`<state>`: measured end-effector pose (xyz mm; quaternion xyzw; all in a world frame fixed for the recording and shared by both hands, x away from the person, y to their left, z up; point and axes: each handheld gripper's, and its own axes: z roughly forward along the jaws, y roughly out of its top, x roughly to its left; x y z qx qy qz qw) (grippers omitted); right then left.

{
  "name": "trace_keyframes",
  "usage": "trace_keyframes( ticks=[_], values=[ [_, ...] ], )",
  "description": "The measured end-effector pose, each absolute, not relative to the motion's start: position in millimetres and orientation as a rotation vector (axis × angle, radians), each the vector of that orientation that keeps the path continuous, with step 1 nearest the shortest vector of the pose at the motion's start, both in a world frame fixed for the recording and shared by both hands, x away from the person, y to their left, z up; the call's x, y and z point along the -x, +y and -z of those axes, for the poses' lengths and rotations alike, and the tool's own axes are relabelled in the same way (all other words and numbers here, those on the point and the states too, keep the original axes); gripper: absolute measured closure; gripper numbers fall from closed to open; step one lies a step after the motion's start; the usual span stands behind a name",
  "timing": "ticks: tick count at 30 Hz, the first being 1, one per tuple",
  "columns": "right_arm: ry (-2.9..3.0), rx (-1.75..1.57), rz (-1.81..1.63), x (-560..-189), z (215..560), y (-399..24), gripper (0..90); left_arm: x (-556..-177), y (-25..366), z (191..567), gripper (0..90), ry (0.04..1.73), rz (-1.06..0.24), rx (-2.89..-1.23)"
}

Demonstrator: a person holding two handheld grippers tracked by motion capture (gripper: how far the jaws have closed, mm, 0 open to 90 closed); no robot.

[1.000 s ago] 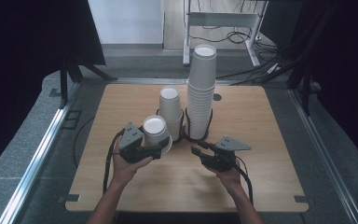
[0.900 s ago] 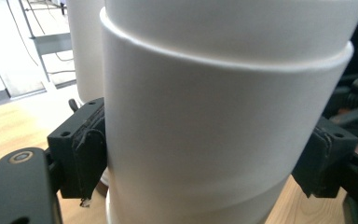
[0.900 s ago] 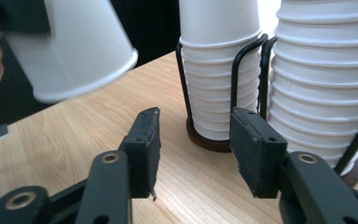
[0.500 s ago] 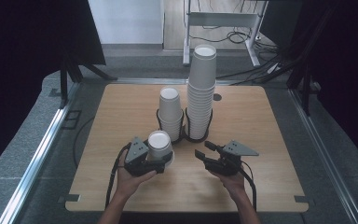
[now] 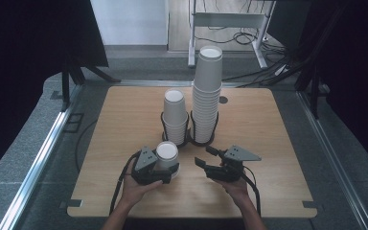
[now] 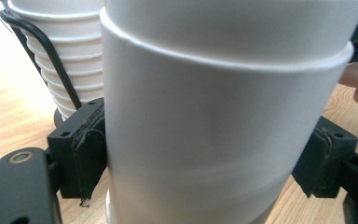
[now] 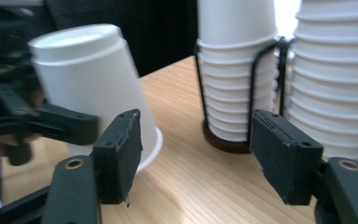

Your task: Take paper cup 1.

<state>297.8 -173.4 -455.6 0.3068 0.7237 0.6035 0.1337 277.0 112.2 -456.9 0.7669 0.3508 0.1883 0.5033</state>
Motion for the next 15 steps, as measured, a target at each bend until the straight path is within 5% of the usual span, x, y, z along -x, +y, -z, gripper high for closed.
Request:
trace_keyframes(
  ticks=[15],
  values=[
    [2.096,-0.804,-1.768,-284.3,444.6,-158.2,27.7,-268.7,103.0,457.1,16.8,0.813,-0.468,-1.878]
  ],
)
